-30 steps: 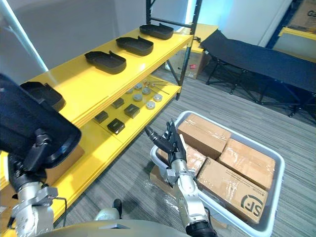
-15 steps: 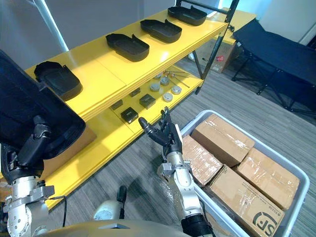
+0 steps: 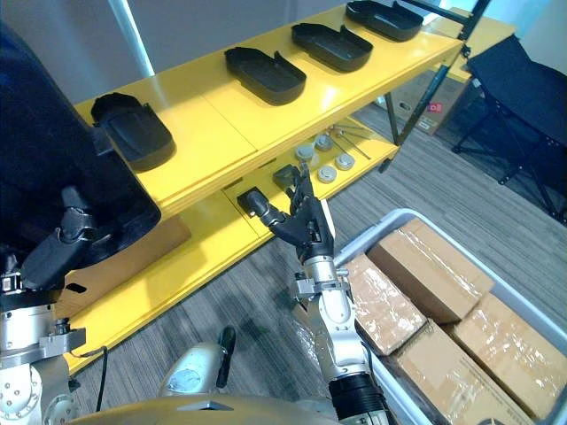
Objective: Walk over and take three plastic housings, then place them on the shelf
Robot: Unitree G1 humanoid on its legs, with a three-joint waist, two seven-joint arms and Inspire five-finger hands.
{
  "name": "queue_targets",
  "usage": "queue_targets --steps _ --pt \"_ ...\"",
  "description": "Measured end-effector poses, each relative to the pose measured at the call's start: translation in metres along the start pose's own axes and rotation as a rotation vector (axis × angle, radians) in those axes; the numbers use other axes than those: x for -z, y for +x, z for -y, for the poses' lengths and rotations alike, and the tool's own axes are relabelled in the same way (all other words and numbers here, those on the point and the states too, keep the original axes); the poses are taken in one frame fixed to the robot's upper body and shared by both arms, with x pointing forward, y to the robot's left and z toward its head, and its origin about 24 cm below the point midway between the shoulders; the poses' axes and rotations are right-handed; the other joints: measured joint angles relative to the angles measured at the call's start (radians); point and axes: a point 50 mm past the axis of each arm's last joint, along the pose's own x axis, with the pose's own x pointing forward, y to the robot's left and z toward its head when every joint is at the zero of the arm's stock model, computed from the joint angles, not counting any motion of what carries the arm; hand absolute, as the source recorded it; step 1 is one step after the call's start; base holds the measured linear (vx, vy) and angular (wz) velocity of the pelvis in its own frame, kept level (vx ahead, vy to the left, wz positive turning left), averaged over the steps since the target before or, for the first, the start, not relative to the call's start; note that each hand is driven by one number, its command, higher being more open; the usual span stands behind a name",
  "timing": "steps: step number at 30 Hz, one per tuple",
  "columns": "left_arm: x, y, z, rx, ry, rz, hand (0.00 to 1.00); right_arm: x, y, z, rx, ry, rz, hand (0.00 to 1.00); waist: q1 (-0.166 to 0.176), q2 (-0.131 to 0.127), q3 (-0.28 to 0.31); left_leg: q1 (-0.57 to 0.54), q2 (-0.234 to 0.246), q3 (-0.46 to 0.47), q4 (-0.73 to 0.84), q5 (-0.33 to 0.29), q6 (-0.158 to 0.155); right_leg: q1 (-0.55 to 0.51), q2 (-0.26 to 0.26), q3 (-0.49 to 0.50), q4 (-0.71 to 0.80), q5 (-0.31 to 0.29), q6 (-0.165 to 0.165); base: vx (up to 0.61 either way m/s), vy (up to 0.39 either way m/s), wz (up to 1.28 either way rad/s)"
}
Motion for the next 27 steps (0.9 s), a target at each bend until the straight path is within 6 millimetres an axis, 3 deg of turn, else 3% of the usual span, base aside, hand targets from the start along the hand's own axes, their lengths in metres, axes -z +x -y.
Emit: queue_targets --steps 1,2,3,4,5,6,7,8,9,10,11,12,18,19,21,22,23,26,27 --pt "-0.002 0.002 -0.001 0.001 0.015 0.011 0.0 -0.001 0.0 0.001 0.001 0.001 0.005 1.0 -0.009 -0.005 0.003 0.014 -0.006 -0.013 -0.006 -0.003 0.008 -0.04 -0.004 0.083 0.078 0.065 -0.002 0.13 0.113 0.47" --pt "-0.004 0.007 -0.001 0.011 0.04 0.028 0.0 -0.001 -0.001 0.004 0.018 0.001 0.008 1.0 -0.035 0.0 0.006 0.031 -0.011 -0.059 -0.019 -0.006 0.02 -0.085 0.01 0.159 0.169 0.082 0.018 0.18 0.055 0.66" --pt "-0.005 0.01 -0.001 0.016 0.04 0.041 0.0 -0.003 -0.001 0.005 0.024 0.003 0.017 1.0 -0.044 -0.002 0.006 0.036 -0.008 -0.091 -0.026 -0.005 0.028 -0.102 0.04 0.19 0.198 -0.002 0.022 0.16 -0.007 0.94" --pt "-0.004 0.017 0.001 0.013 0.029 0.065 0.0 -0.009 0.0 0.007 0.026 -0.005 0.044 1.0 -0.06 -0.002 0.007 0.05 -0.007 -0.144 -0.048 0.002 0.038 -0.138 0.114 0.24 0.209 -0.133 0.015 0.21 -0.047 0.96" --pt "-0.002 0.023 0.003 -0.001 0.01 0.084 0.0 -0.018 0.002 0.011 0.029 -0.017 0.08 1.0 -0.071 0.003 0.01 0.067 -0.009 -0.191 -0.065 0.006 0.044 -0.17 0.202 0.294 0.172 -0.19 0.007 0.14 -0.016 0.98" --pt "0.0 0.026 0.004 -0.007 -0.001 0.088 0.0 -0.023 0.002 0.013 0.035 -0.024 0.1 1.0 -0.081 0.003 0.01 0.072 -0.011 -0.212 -0.07 0.007 0.045 -0.181 0.244 0.32 0.136 -0.203 0.01 0.21 -0.06 1.15" --pt "0.005 0.031 0.009 -0.013 -0.029 0.087 0.0 -0.036 0.002 0.018 0.052 -0.045 0.157 1.0 -0.102 0.003 0.01 0.084 -0.02 -0.252 -0.084 0.022 0.038 -0.191 0.302 0.37 0.046 -0.208 0.012 0.13 -0.088 1.11" --pt "0.008 0.032 0.011 -0.017 -0.04 0.084 0.0 -0.043 0.002 0.021 0.065 -0.055 0.19 1.0 -0.11 -0.004 0.006 0.084 -0.033 -0.273 -0.085 0.035 0.025 -0.194 0.313 0.38 -0.006 -0.204 0.008 0.21 -0.161 1.45" --pt "0.01 0.034 0.015 -0.007 -0.051 0.078 0.0 -0.062 0.002 0.027 0.098 -0.076 0.285 1.0 -0.115 -0.039 -0.003 0.083 -0.088 -0.304 -0.082 0.035 0.021 -0.196 0.298 0.376 -0.148 -0.112 -0.001 0.17 -0.195 1.09" --pt "0.012 0.033 0.015 -0.007 -0.052 0.072 0.0 -0.069 0.003 0.029 0.106 -0.085 0.322 1.0 -0.114 -0.046 -0.002 0.083 -0.107 -0.315 -0.079 0.03 0.015 -0.188 0.282 0.375 -0.163 -0.119 0.024 0.18 -0.185 0.95" --pt "0.016 0.028 0.017 -0.016 -0.066 0.04 0.0 -0.077 0.006 0.032 0.11 -0.105 0.358 1.0 -0.109 -0.012 -0.004 0.076 -0.091 -0.319 -0.066 0.02 0.001 -0.159 0.293 0.345 -0.207 -0.105 0.023 0.19 -0.159 0.39" --pt "0.017 0.024 0.016 -0.013 -0.065 0.023 0.0 -0.08 0.009 0.034 0.121 -0.11 0.371 1.0 -0.096 0.005 -0.004 0.084 -0.07 -0.309 -0.068 0.012 -0.003 -0.127 0.314 0.336 -0.255 -0.09 0.016 0.15 -0.085 0.18" --pt "0.018 0.015 0.014 -0.019 -0.053 -0.013 0.0 -0.08 0.008 0.035 0.143 -0.087 0.371 1.0 -0.066 0.008 -0.009 0.115 -0.018 -0.231 -0.104 0.003 -0.014 -0.078 0.357 0.347 -0.324 -0.076 -0.003 0.09 -0.048 -0.09" --pt "0.018 0.013 0.015 -0.016 -0.06 -0.019 0.0 -0.079 0.006 0.037 0.156 -0.078 0.368 1.0 -0.077 0.01 -0.011 0.106 -0.001 -0.157 -0.107 -0.01 0.018 -0.066 0.356 0.331 -0.337 -0.072 -0.004 0.03 0.012 0.45" --pt "0.019 0.015 0.024 0.024 -0.089 -0.013 0.0 -0.076 -0.003 0.046 0.221 -0.07 0.359 1.0 -0.12 0.008 -0.012 0.093 0.076 0.061 -0.104 -0.021 0.036 -0.035 0.342 0.25 -0.352 -0.069 -0.004 0.03 0.004 1.06" --pt "0.019 0.017 0.032 0.065 -0.117 -0.006 0.0 -0.074 -0.012 0.056 0.276 -0.086 0.345 1.0 -0.15 0.015 -0.017 0.082 0.127 0.218 -0.085 -0.006 0.061 -0.017 0.327 0.187 -0.35 -0.069 -0.004 0.03 0.039 1.47" --pt "0.019 0.019 0.039 0.104 -0.139 0.004 0.0 -0.072 -0.02 0.066 0.322 -0.108 0.325 1.0 -0.164 0.028 -0.022 0.081 0.152 0.296 -0.075 0.024 0.086 -0.01 0.316 0.153 -0.335 -0.073 -0.005 0.05 0.109 1.29" --pt "0.016 0.021 0.039 0.105 -0.145 0.024 0.0 -0.07 -0.029 0.074 0.355 -0.126 0.301 1.0 -0.166 0.032 -0.029 0.114 0.092 0.273 -0.147 0.077 0.024 -0.023 0.266 0.166 -0.277 -0.125 0.026 0.03 0.122 0.44" --pt "0.016 0.021 0.038 0.09 -0.147 0.024 0.0 -0.069 -0.03 0.073 0.351 -0.123 0.298 1.0 -0.166 0.037 -0.032 0.133 0.069 0.273 -0.2 0.1 0.025 -0.023 0.252 0.171 -0.281 -0.133 0.036 0.0 0.116 0.26"
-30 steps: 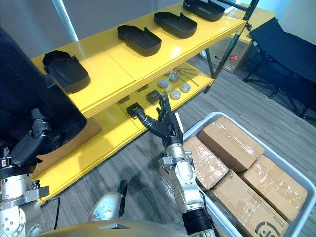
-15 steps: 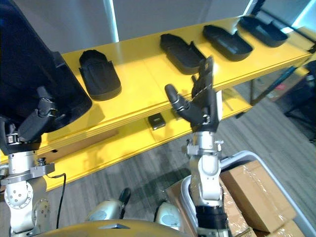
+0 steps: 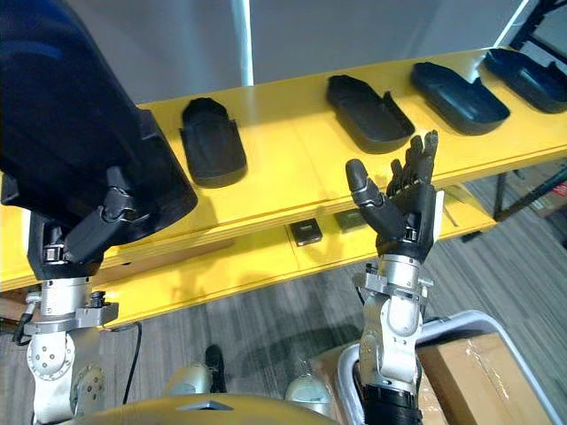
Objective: Walk over and take three plastic housings, then place them on the shelf
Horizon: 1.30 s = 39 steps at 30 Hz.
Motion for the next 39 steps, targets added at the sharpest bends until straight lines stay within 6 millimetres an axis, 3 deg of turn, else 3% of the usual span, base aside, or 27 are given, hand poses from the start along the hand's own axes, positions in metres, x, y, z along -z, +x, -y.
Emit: queue_targets --steps 4,15,18,20,22,23,25,26,28,29,30,31,32,33,35,36,37,38,39 --pt "0.0 -0.001 -0.001 -0.02 -0.007 0.0 0.0 0.005 -0.006 -0.003 0.021 0.033 -0.021 1.0 -0.001 0.02 -0.012 0.038 -0.022 -0.007 -0.12 0.069 0.0 0.006 0.001 -0.01 -0.035 0.018 0.028 -0.02 0.054 0.12" --pt "0.004 -0.008 -0.005 -0.084 -0.004 -0.05 0.0 0.014 -0.014 -0.017 -0.017 0.078 -0.066 1.0 -0.007 0.017 -0.013 0.044 -0.022 -0.009 -0.113 0.071 0.0 0.035 0.008 -0.01 -0.083 0.051 0.034 0.0 0.005 0.0" --pt "0.006 -0.011 -0.006 -0.121 -0.005 -0.074 0.0 0.024 -0.016 -0.014 -0.013 0.11 -0.109 1.0 -0.003 0.006 -0.007 -0.037 -0.02 -0.054 0.016 0.039 -0.002 0.047 0.003 -0.063 -0.079 0.051 0.035 -0.02 0.002 0.49" --pt "0.008 -0.014 -0.008 -0.15 -0.011 -0.093 0.0 0.036 -0.021 -0.01 0.006 0.123 -0.163 1.0 0.013 -0.001 0.001 -0.022 -0.022 -0.077 -0.002 0.048 0.0 0.076 0.0 -0.096 -0.074 0.043 0.024 -0.05 0.008 0.5" --pt "0.009 -0.018 -0.008 -0.177 -0.025 -0.108 0.0 0.036 -0.021 -0.011 0.002 0.124 -0.165 1.0 0.026 -0.004 0.012 -0.023 -0.016 -0.028 -0.004 -0.005 -0.006 0.089 -0.018 -0.132 -0.064 0.039 0.028 -0.09 0.041 0.5" --pt "0.011 -0.02 -0.007 -0.179 -0.05 -0.118 0.0 0.035 -0.02 -0.012 -0.003 0.127 -0.157 1.0 0.023 -0.031 0.028 -0.057 0.006 0.044 0.083 -0.066 0.001 0.098 -0.057 -0.167 -0.056 0.038 0.032 -0.11 0.142 0.68" --pt "0.012 -0.02 -0.006 -0.186 -0.113 -0.119 0.0 0.032 -0.012 -0.017 -0.023 0.136 -0.129 1.0 0.026 -0.039 0.034 -0.113 0.048 0.032 0.227 -0.072 0.018 0.082 -0.12 -0.169 -0.012 0.027 0.047 -0.09 0.188 0.28" --pt "0.013 -0.021 -0.007 -0.211 -0.138 -0.12 0.0 0.03 -0.004 -0.025 -0.049 0.15 -0.101 1.0 0.027 -0.038 0.036 -0.126 0.081 -0.009 0.289 -0.078 0.009 0.069 -0.144 -0.144 0.005 0.025 0.063 -0.08 0.261 -0.32" --pt "0.017 -0.024 -0.008 -0.236 -0.145 -0.133 0.0 0.027 0.001 -0.036 -0.089 0.168 -0.075 1.0 0.026 0.004 0.017 -0.08 0.125 -0.05 0.3 -0.087 -0.015 0.067 -0.165 -0.109 0.005 0.033 0.106 -0.04 0.362 -0.41" --pt "0.018 -0.024 -0.005 -0.229 -0.142 -0.137 0.0 0.027 0.001 -0.04 -0.105 0.171 -0.065 1.0 0.023 0.026 0.003 -0.033 0.114 -0.049 0.25 -0.146 -0.103 0.069 -0.181 -0.089 0.003 0.043 0.139 0.06 0.452 -0.2" --pt "0.018 -0.02 -0.004 -0.205 -0.117 -0.133 0.0 0.03 -0.001 -0.044 -0.1 0.186 -0.079 1.0 0.025 -0.004 0.01 -0.02 0.074 -0.032 0.247 -0.144 -0.104 0.078 -0.222 -0.074 -0.008 0.053 0.146 0.07 0.437 -0.13" --pt "0.017 -0.019 -0.004 -0.194 -0.105 -0.13 0.0 0.032 -0.003 -0.05 -0.098 0.208 -0.093 1.0 0.024 -0.024 0.014 -0.02 0.042 -0.021 0.247 -0.158 -0.086 0.087 -0.243 -0.067 -0.037 0.082 0.126 0.07 0.375 -0.03" --pt "0.018 -0.018 -0.003 -0.176 -0.104 -0.134 0.0 0.035 -0.006 -0.054 -0.094 0.226 -0.105 1.0 0.024 -0.043 0.019 -0.045 0.022 -0.016 0.27 -0.173 -0.064 0.084 -0.261 -0.066 -0.06 0.162 0.124 0.06 0.288 0.07" --pt "0.021 -0.017 -0.002 -0.166 -0.106 -0.147 0.0 0.037 -0.007 -0.056 -0.093 0.229 -0.117 1.0 0.022 -0.042 0.02 -0.056 0.02 -0.02 0.279 -0.178 -0.054 0.077 -0.263 -0.066 -0.059 0.208 0.119 0.06 0.386 0.18" --pt "0.027 -0.016 -0.001 -0.126 -0.076 -0.199 0.0 0.045 -0.016 -0.059 -0.059 0.251 -0.166 1.0 0.031 -0.042 0.021 -0.041 0.013 -0.008 0.261 -0.188 -0.018 0.041 -0.269 -0.067 -0.025 0.356 0.053 0.04 0.445 0.02" --pt "0.027 -0.017 -0.005 -0.116 -0.06 -0.203 0.0 0.045 -0.016 -0.063 -0.069 0.259 -0.169 1.0 0.036 -0.043 0.023 -0.022 0.009 0.014 0.233 -0.185 0.002 0.014 -0.275 -0.067 -0.007 0.394 0.031 0.05 0.36 -0.25" --pt "0.026 -0.017 -0.007 -0.112 -0.051 -0.202 0.0 0.045 -0.016 -0.065 -0.078 0.261 -0.169 1.0 0.035 -0.037 0.027 -0.014 0.007 0.018 0.216 -0.18 0.012 0.003 -0.269 -0.066 0.013 0.38 0.028 0.06 0.263 -0.19" --pt "0.024 -0.015 -0.011 -0.112 -0.03 -0.192 0.0 0.044 -0.016 -0.066 -0.095 0.255 -0.165 1.0 0.025 -0.04 0.025 -0.001 0.004 0.016 0.184 -0.169 0.03 -0.014 -0.22 -0.045 0.053 0.297 0.038 0.04 0.125 -0.04" --pt "0.023 -0.014 -0.013 -0.112 -0.026 -0.187 0.0 0.043 -0.016 -0.066 -0.101 0.245 -0.162 1.0 0.023 -0.038 0.025 0.004 0.002 0.015 0.17 -0.165 0.036 -0.021 -0.183 -0.022 0.061 0.258 0.043 0.04 0.109 0.04"
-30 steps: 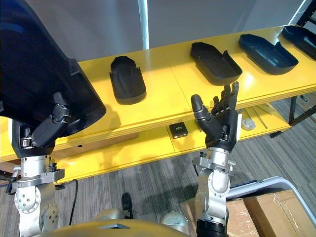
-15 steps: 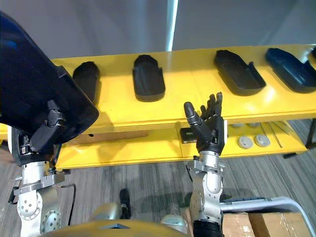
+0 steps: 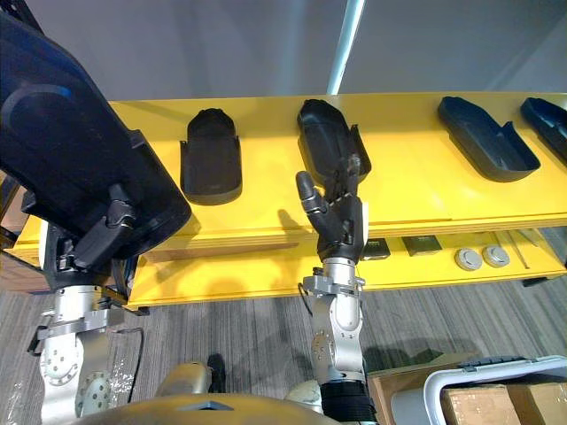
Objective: Walk over and take three plastic housings, then place them on the shelf
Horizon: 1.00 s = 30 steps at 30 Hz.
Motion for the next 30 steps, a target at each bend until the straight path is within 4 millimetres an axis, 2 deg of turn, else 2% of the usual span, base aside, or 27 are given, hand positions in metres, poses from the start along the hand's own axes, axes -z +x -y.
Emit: queue_targets --steps 2,3,5,6,7,9,13,15,16,17,18,21,22,23,24,25,26,28,30 --pt "-0.002 0.004 0.002 0.018 -0.008 0.015 0.0 -0.006 -0.003 0.004 0.008 -0.025 0.021 1.0 -0.002 -0.001 -0.001 0.017 -0.017 -0.009 -0.052 0.014 0.013 0.0 0.121 0.043 -0.03 -0.115 -0.004 0.04 0.098 0.12" --pt "-0.002 0.007 0.006 0.03 -0.028 0.023 0.0 -0.011 -0.005 0.007 0.012 -0.037 0.035 1.0 -0.002 -0.001 -0.003 0.019 -0.03 -0.015 -0.072 0.025 0.014 0.008 0.17 0.044 -0.079 -0.146 -0.025 0.04 0.074 0.13" --pt "0.0 0.007 0.012 0.047 -0.057 0.019 0.0 -0.016 -0.004 0.008 0.005 -0.047 0.05 1.0 -0.018 -0.005 -0.006 0.018 -0.053 -0.019 -0.089 0.041 0.019 0.022 0.227 0.091 -0.201 -0.147 -0.04 0.03 0.006 0.14" --pt "0.001 0.007 0.014 0.051 -0.067 0.015 0.0 -0.016 -0.004 0.009 0.004 -0.05 0.052 1.0 -0.026 -0.004 -0.006 0.017 -0.06 -0.023 -0.088 0.042 0.02 0.031 0.239 0.106 -0.225 -0.14 -0.041 0.04 -0.04 0.2" --pt "0.003 0.005 0.019 0.061 -0.085 0.002 0.0 -0.018 -0.005 0.013 0.008 -0.063 0.054 1.0 -0.03 0.01 -0.01 0.016 -0.063 -0.027 -0.088 0.042 0.02 0.045 0.241 0.121 -0.238 -0.126 -0.032 0.06 -0.027 0.13" --pt "0.004 0.005 0.025 0.09 -0.096 -0.002 0.0 -0.02 -0.004 0.018 0.018 -0.075 0.062 1.0 -0.029 0.016 -0.013 0.016 -0.062 -0.028 -0.09 0.042 0.018 0.047 0.241 0.121 -0.239 -0.126 -0.033 0.07 -0.014 0.05" --pt "0.004 0.005 0.027 0.11 -0.097 -0.002 0.0 -0.028 -0.003 0.026 0.033 -0.099 0.08 1.0 -0.032 0.018 -0.013 0.037 -0.061 -0.03 -0.124 0.052 0.004 0.056 0.245 0.119 -0.241 -0.132 -0.043 0.0 -0.041 0.0" --pt "0.005 0.004 0.026 0.099 -0.103 -0.004 0.0 -0.032 -0.004 0.027 0.023 -0.119 0.089 1.0 -0.033 0.022 -0.011 0.019 -0.051 -0.032 -0.074 0.024 0.002 0.055 0.25 0.119 -0.227 -0.143 -0.053 -0.01 -0.016 0.01" --pt "0.005 0.004 0.024 0.083 -0.1 -0.005 0.0 -0.035 -0.006 0.028 0.019 -0.126 0.094 1.0 -0.029 0.029 -0.008 -0.013 -0.031 -0.037 0.018 -0.016 -0.002 0.055 0.256 0.122 -0.207 -0.158 -0.056 0.0 0.0 0.0" --pt "0.004 0.004 0.023 0.074 -0.097 -0.003 0.0 -0.035 -0.007 0.028 0.019 -0.126 0.094 1.0 -0.028 0.032 -0.007 -0.025 -0.023 -0.041 0.053 -0.029 -0.007 0.055 0.259 0.122 -0.197 -0.164 -0.056 0.0 0.0 0.0" --pt "0.003 0.005 0.019 0.051 -0.091 0.001 0.0 -0.035 -0.007 0.028 0.02 -0.126 0.094 1.0 -0.027 0.031 -0.004 -0.04 -0.015 -0.054 0.099 -0.036 -0.014 0.054 0.261 0.124 -0.181 -0.174 -0.056 0.0 0.0 0.0" --pt "0.002 0.004 0.013 0.007 -0.093 0.009 0.0 -0.036 -0.005 0.027 0.003 -0.132 0.1 1.0 -0.023 0.031 -0.003 -0.035 -0.015 -0.055 0.089 -0.026 -0.018 0.051 0.257 0.135 -0.177 -0.178 -0.064 -0.05 -0.007 -0.07" --pt "0.002 0.004 0.011 -0.009 -0.093 0.011 0.0 -0.036 -0.004 0.026 -0.005 -0.147 0.104 1.0 -0.024 0.019 0.005 -0.049 -0.025 -0.058 0.109 -0.012 -0.037 0.05 0.237 0.143 -0.18 -0.179 -0.065 -0.07 0.042 -0.18" --pt "0.003 0.004 0.011 -0.013 -0.094 0.009 0.0 -0.037 -0.004 0.025 -0.013 -0.164 0.104 1.0 -0.023 0.013 0.011 -0.058 -0.001 -0.047 0.132 -0.036 -0.008 0.05 0.221 0.148 -0.173 -0.177 -0.062 -0.07 0.053 -0.23" --pt "0.003 0.004 0.012 -0.012 -0.095 0.008 0.0 -0.037 -0.004 0.025 -0.013 -0.165 0.104 1.0 -0.025 0.014 0.01 -0.053 0.019 -0.039 0.137 -0.038 -0.009 0.047 0.217 0.151 -0.166 -0.181 -0.06 -0.09 0.073 -0.24" --pt "0.003 0.004 0.014 -0.003 -0.103 0.006 0.0 -0.039 -0.003 0.026 -0.012 -0.17 0.115 1.0 -0.033 0.021 0.006 -0.05 0.058 -0.032 0.118 -0.023 -0.026 0.032 0.212 0.157 -0.146 -0.195 -0.044 -0.01 0.19 -0.13" --pt "0.004 0.004 0.019 0.013 -0.113 0.003 0.0 -0.044 -0.002 0.03 -0.007 -0.187 0.134 1.0 -0.046 0.054 -0.005 -0.023 0.079 -0.043 0.052 0.01 -0.086 0.029 0.202 0.164 -0.121 -0.208 -0.021 0.0 0.178 -0.12" --pt "0.005 0.005 0.021 0.029 -0.109 -0.001 0.0 -0.046 -0.002 0.032 0.005 -0.196 0.146 1.0 -0.057 0.042 -0.004 0.01 0.027 -0.024 -0.006 0.025 -0.076 0.021 0.156 0.177 -0.106 -0.209 -0.002 0.06 0.233 -0.1" --pt "0.005 0.007 0.022 0.037 -0.094 -0.006 0.0 -0.047 -0.002 0.031 0.022 -0.187 0.161 1.0 -0.069 0.029 -0.007 0.029 -0.031 -0.015 -0.064 0.051 -0.045 0.024 0.113 0.178 -0.125 -0.182 0.038 0.07 0.245 0.08"
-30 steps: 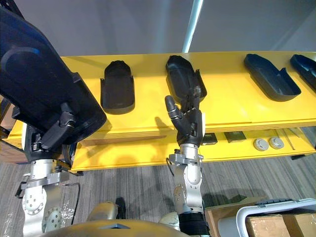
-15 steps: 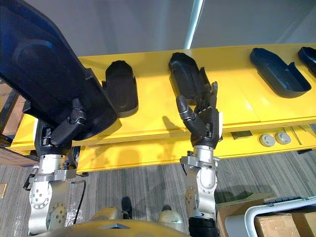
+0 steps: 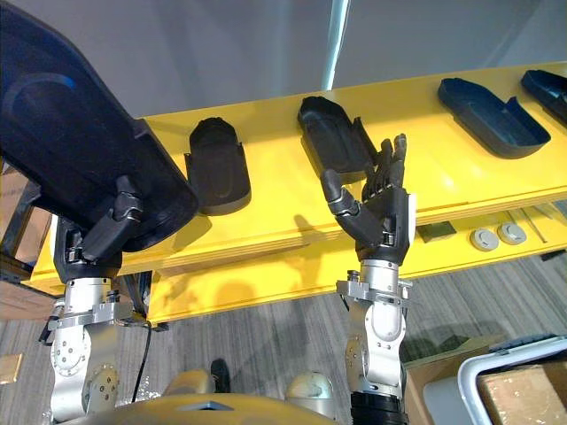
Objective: Walk over and take three plastic housings, then place them on the shelf
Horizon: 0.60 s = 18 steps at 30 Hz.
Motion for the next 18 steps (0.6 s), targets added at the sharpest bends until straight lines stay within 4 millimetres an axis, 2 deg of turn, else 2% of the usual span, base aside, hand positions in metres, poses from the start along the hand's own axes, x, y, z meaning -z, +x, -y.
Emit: queue_targets --steps 1,3,4,8,13,18 --pt "0.001 0.0 -0.003 -0.014 0.032 -0.017 0.0 0.001 -0.001 -0.002 0.003 0.011 -0.002 1.0 -0.001 -0.003 0.0 0.019 -0.022 0.002 -0.03 0.01 0.01 0.016 -0.016 -0.001 -0.022 0.013 0.013 0.06 0.17 0.07" --pt "0.001 -0.002 -0.012 -0.052 0.078 -0.045 0.0 0.004 -0.002 -0.009 0.0 0.037 -0.014 1.0 0.004 -0.003 -0.002 0.047 -0.034 0.01 -0.06 0.015 0.016 0.036 -0.022 -0.003 -0.049 0.034 0.016 0.05 0.114 -0.11" --pt "0.001 -0.003 -0.019 -0.091 0.116 -0.056 0.0 0.006 -0.003 -0.014 -0.01 0.054 -0.022 1.0 0.014 -0.004 -0.002 0.061 -0.034 0.02 -0.074 0.017 0.015 0.043 -0.02 -0.003 -0.062 0.045 0.015 0.03 0.075 -0.21" --pt "-0.003 -0.006 -0.042 -0.227 0.239 -0.092 0.0 0.01 -0.005 -0.026 -0.021 0.096 -0.042 1.0 0.018 -0.014 -0.008 0.071 -0.034 0.026 -0.123 0.039 0.013 0.046 -0.011 -0.006 -0.094 0.067 0.01 0.0 0.019 -0.05" --pt "-0.004 -0.01 -0.063 -0.354 0.304 -0.145 0.0 0.018 -0.011 -0.026 -0.04 0.048 -0.124 1.0 0.017 -0.017 -0.013 0.092 -0.031 0.02 -0.223 0.089 0.002 0.042 0.009 -0.017 -0.127 0.093 -0.002 -0.01 0.005 0.05" --pt "0.001 -0.015 -0.079 -0.406 0.365 -0.238 0.0 0.02 -0.012 -0.022 -0.043 0.028 -0.159 1.0 0.015 -0.017 -0.016 0.07 -0.023 0.02 -0.231 0.102 -0.003 0.026 0.018 -0.027 -0.137 0.093 -0.003 -0.02 -0.003 0.02"
